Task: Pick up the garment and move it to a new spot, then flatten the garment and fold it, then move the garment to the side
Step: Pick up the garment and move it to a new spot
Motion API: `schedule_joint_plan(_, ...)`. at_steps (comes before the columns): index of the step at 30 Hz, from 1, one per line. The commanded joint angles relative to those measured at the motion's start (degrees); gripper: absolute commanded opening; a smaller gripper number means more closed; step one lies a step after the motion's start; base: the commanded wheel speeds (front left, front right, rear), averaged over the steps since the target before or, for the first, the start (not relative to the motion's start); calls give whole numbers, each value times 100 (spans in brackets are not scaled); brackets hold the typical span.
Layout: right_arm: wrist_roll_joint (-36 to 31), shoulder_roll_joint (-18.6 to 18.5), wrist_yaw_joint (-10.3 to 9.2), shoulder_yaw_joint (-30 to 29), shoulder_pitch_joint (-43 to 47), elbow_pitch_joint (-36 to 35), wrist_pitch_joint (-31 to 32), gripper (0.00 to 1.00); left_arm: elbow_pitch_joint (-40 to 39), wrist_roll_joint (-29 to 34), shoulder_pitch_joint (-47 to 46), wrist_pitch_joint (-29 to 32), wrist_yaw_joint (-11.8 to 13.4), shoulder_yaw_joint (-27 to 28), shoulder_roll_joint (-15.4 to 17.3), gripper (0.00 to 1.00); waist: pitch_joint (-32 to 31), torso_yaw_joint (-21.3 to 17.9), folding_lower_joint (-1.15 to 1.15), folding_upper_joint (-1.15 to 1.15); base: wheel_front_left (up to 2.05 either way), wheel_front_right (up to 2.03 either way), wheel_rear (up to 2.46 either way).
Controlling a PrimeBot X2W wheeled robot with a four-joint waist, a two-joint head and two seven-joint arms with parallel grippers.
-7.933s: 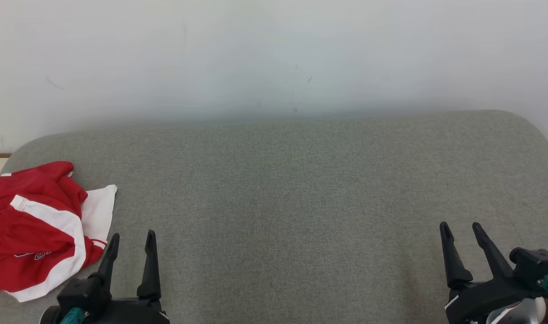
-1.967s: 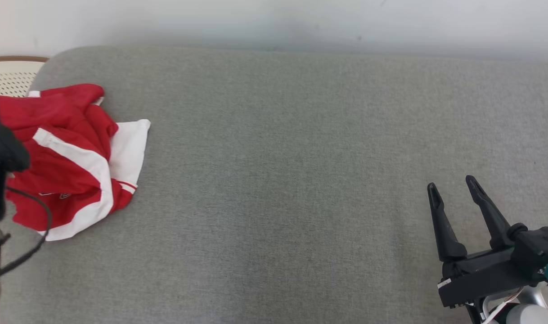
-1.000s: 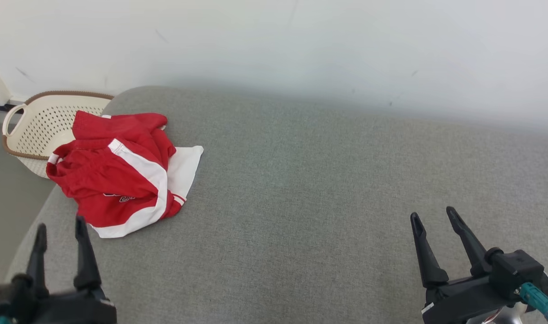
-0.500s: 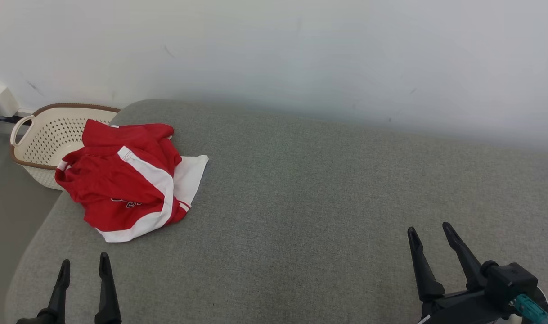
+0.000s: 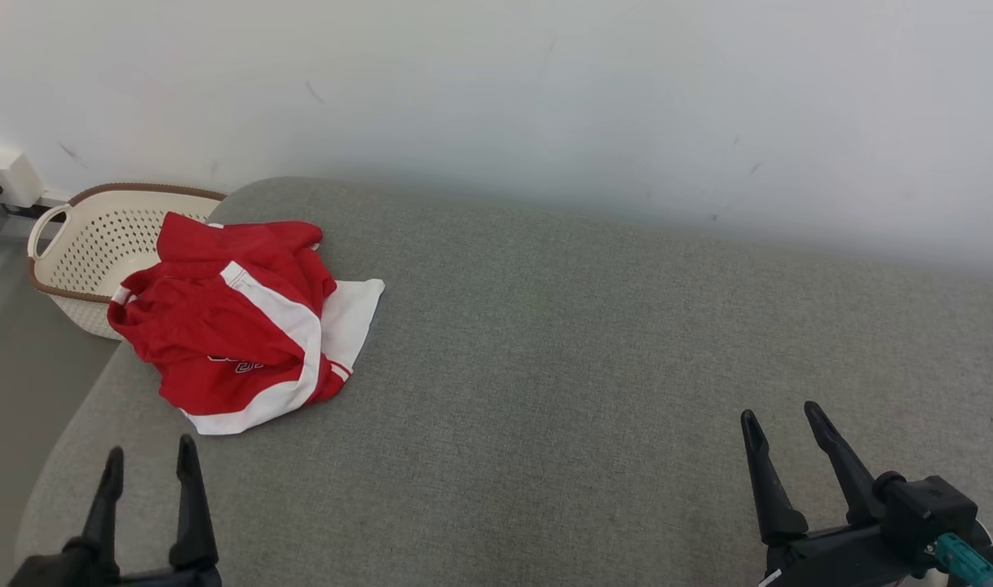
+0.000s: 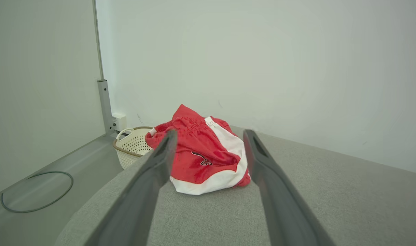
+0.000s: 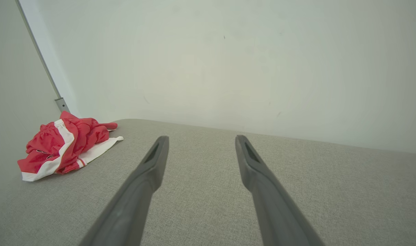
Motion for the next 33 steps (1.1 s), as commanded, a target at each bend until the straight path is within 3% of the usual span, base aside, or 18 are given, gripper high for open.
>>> schedule_joint_plan(1, -25, 1, 4, -10, 6, -21, 11, 100, -71, -15, -166, -2, 11, 40, 60, 100, 16, 7, 0, 0, 0, 0, 0)
schedule_joint_plan(8, -49, -31, 4, -8, -25, -106, 44, 100, -316, 1, -1192, 184, -129, 108, 309, 100, 158, 1, 0, 0, 0, 0, 0)
schedule_joint_plan(12, -31, -98, 4, 53, -129, -175, 70, 100, -140, -125, -2245, 414, -398, 130, 553, 100, 340, -101, 0, 0, 0, 0, 0)
schedule_joint_plan(17, 21, -209, 4, 94, -312, -231, 58, 100, 759, -305, -3450, 945, -807, 35, 849, 100, 638, -325, 0, 0, 0, 0, 0)
schedule_joint_plan(21, 59, -305, 4, 164, -516, -263, 45, 100, 2060, -535, -4298, 1472, -1158, -33, 1084, 100, 956, -574, 0, 0, 0, 0, 0)
schedule_joint_plan(28, 97, -473, 4, 248, -775, -279, 19, 100, 3722, -702, -4874, 2238, -1627, -221, 1360, 100, 1399, -862, 0, 0, 0, 0, 0)
schedule_joint_plan(33, 110, -590, 4, 261, -901, -322, 31, 100, 4381, -755, -5110, 2656, -1900, -454, 1563, 100, 1682, -963, 0, 0, 0, 0, 0)
